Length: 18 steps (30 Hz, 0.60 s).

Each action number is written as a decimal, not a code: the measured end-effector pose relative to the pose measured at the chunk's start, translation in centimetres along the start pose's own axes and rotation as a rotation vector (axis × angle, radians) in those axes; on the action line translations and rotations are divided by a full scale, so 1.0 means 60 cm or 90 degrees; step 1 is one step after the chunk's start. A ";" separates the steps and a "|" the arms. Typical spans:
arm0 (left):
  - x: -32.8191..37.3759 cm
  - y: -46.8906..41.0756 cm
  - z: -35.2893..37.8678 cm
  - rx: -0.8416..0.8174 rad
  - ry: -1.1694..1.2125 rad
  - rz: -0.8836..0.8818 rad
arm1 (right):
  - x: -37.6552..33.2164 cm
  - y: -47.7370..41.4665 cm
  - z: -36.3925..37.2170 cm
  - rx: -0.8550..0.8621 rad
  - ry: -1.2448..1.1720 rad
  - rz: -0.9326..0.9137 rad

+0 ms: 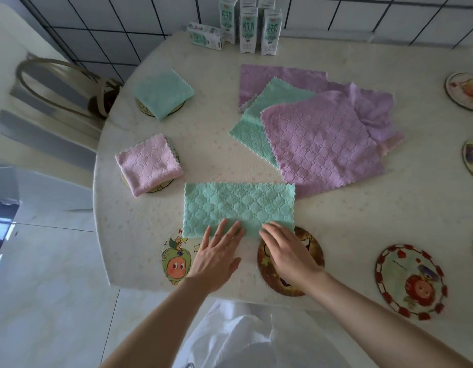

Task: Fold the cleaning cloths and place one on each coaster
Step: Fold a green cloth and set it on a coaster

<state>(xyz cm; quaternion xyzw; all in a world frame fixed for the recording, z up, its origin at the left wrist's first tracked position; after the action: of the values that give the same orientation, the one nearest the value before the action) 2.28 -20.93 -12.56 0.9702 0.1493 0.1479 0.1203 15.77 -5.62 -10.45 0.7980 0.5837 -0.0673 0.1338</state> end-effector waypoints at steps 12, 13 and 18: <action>-0.085 0.100 -0.002 0.011 0.036 -0.121 | 0.049 0.037 -0.010 -0.032 0.139 -0.019; -0.088 0.103 -0.002 0.011 0.039 -0.132 | 0.049 0.035 -0.013 -0.034 0.146 -0.025; -0.097 0.112 0.000 0.018 0.066 -0.185 | 0.037 0.003 -0.024 -0.059 0.198 -0.042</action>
<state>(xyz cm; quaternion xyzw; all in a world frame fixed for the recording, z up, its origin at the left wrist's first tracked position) -1.31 -29.02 -12.17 0.9312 0.2958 0.1766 0.1187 16.54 -3.20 -9.62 0.7721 0.6258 0.0796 0.0763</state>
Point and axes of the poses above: each hand's wrist, its own y-axis away from the middle knuckle, its own z-axis out of the palm, x = y × z, the point moved 2 cm from there along -y, towards the middle knuckle, and after that the axes turned 3 degrees about z, right-handed, at the moved point
